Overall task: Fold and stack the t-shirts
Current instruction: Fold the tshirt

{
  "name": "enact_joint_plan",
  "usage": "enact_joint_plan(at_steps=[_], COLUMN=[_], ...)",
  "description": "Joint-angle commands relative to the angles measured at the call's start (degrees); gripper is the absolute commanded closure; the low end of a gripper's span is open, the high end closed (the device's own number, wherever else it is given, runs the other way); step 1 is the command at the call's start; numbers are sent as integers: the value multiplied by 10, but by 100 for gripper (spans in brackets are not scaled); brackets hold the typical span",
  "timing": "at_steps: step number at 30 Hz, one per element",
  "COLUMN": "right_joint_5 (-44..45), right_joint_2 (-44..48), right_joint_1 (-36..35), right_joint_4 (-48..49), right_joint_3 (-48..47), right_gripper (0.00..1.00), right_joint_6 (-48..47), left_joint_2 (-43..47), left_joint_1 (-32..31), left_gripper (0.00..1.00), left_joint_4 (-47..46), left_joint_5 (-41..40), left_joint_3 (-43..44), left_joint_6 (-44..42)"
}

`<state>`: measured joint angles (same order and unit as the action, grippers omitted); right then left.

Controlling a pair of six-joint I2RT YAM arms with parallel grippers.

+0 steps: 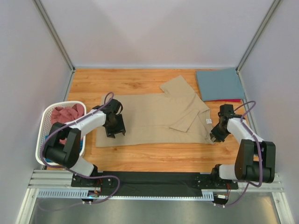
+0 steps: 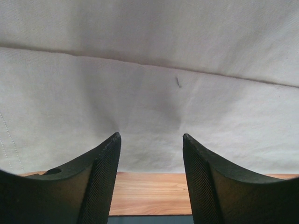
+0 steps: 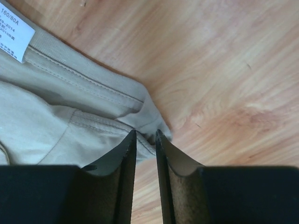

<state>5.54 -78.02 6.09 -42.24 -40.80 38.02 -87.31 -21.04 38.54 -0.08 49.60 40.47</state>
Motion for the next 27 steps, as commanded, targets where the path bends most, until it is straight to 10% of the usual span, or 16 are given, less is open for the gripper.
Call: enact_joint_plan(at_steps=[1,27], right_joint_5=[40,-27], right_joint_2=[30,-32], right_joint_1=[2,-227], right_joint_4=[-39,108], right_joint_3=[-33,-69], right_gripper=[73,55], right_joint_6=[16,225], left_joint_2=[23,180], left_joint_1=[-2,-2], left_gripper=[37,33], left_joint_4=[12,73], left_joint_5=[24,9], left_joint_3=[19,124], left_joint_6=[-15,-90])
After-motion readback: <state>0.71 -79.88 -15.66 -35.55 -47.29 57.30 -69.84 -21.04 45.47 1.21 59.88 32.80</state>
